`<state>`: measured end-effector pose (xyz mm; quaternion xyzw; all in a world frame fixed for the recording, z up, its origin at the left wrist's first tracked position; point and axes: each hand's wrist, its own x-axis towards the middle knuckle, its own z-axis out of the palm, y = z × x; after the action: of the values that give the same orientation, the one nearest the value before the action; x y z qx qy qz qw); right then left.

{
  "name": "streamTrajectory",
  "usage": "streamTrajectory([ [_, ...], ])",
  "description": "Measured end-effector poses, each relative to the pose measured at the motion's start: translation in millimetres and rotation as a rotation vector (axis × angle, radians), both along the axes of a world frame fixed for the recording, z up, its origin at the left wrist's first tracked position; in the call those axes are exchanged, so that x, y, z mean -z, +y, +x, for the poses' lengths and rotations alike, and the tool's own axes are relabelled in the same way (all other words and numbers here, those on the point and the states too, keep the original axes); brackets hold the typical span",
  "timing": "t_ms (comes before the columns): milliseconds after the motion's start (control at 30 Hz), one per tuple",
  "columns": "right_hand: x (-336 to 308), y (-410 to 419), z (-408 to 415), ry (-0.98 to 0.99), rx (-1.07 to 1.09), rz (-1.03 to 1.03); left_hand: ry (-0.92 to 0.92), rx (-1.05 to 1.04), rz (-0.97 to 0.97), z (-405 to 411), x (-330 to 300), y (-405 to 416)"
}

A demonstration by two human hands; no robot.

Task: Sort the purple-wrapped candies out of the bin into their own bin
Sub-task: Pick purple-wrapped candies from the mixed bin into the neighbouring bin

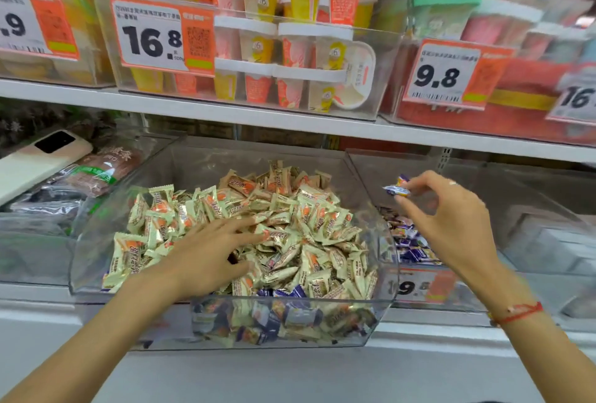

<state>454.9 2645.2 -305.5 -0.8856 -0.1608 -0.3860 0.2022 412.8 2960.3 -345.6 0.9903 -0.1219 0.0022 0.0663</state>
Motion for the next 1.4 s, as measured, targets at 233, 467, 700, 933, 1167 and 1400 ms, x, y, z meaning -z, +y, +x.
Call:
streamTrajectory([
  [233,35,-47,53,0.815,-0.153,-0.221,0.018,0.005,0.027,6,6,5],
  [467,14,-34,42,0.887,-0.167,-0.390,0.043,0.044,-0.034,4,1,10],
  [700,-18,49,-15,0.223,-0.470,-0.064,0.125,0.137,-0.014,0,-16,14],
  [933,7,117,1,0.618,-0.570,-0.830,0.162,0.150,0.007,-3,-13,20],
  [1167,14,146,31,0.259,-0.494,-0.740,-0.304,-0.152,-0.053,-1,-16,20],
  [1400,-10,134,31,0.429,-0.612,-0.589,-0.599,-0.214,-0.064,0,-22,32],
])
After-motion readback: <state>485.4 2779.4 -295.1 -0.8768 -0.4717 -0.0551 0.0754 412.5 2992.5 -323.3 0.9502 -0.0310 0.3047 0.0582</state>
